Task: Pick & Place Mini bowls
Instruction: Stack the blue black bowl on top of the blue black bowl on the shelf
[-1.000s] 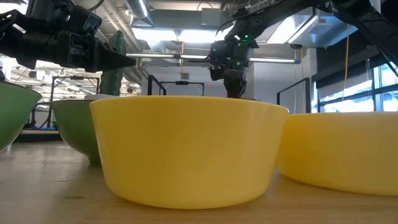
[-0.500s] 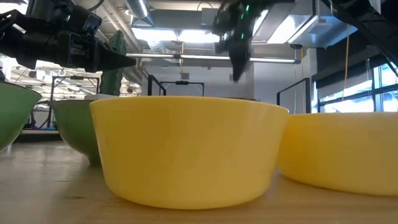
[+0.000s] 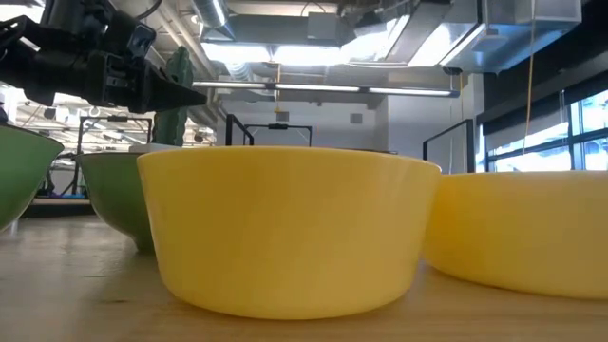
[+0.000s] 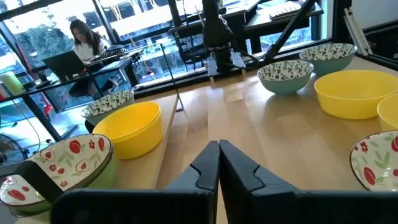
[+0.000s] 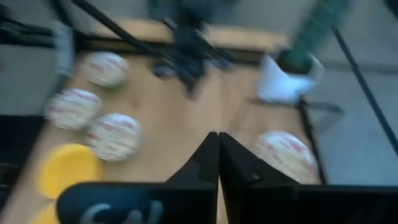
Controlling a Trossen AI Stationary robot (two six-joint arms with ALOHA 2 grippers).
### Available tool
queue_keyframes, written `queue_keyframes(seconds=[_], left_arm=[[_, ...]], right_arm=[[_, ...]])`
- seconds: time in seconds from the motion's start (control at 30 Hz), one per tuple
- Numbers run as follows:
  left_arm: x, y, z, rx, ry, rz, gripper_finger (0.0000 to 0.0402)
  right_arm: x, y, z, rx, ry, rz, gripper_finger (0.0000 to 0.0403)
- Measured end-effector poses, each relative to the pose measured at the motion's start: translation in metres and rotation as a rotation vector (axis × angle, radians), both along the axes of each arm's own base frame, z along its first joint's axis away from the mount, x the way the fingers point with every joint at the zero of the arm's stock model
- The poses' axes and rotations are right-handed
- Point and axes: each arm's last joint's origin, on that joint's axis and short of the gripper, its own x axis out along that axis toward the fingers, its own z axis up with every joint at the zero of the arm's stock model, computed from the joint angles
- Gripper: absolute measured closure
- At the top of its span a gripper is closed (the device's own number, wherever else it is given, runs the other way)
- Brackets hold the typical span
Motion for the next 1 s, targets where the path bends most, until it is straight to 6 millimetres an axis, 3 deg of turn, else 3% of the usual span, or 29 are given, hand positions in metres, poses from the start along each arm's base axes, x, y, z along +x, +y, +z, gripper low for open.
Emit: queue_keyframes(seconds=[0.1,0.2,0.33,0.47,0.57,0.77,1.0], left_arm=[[0.000,0.000,-0.001,-0.001,0.007,0.000,0.0397],[0.000,0.000,-0.001,0.000,0.007,0.000,0.0394],[0.000,0.000,-0.001,0.001,0.006,0.000,0.0394],[0.000,0.000,0.001,0.003,-0.008,0.001,0.0397],[0.000,0.000,0.002,0.004,-0.022,0.002,0.0396],[0.000,0.000,0.006,0.009,-0.058,0.006,0.0394],[0.000,0.001,0.013,-0.020,-0.133,0.049,0.0399]], right_arm=[[-0.020,0.033,-0.006,0.033,-0.107,0.080,0.0397],[-0.042,0.056,-0.032,0.052,-0.179,0.091,0.0398],[-0.064,0.067,-0.101,0.096,-0.212,0.017,0.0399],[-0.067,0.070,-0.182,0.158,-0.318,0.009,0.0398],[-0.068,0.069,-0.223,0.181,-0.393,0.054,0.0398],[-0.070,0.059,-0.246,0.145,-0.389,0.069,0.0397],[-0.070,0.063,-0.236,0.067,-0.495,0.343,0.0397]])
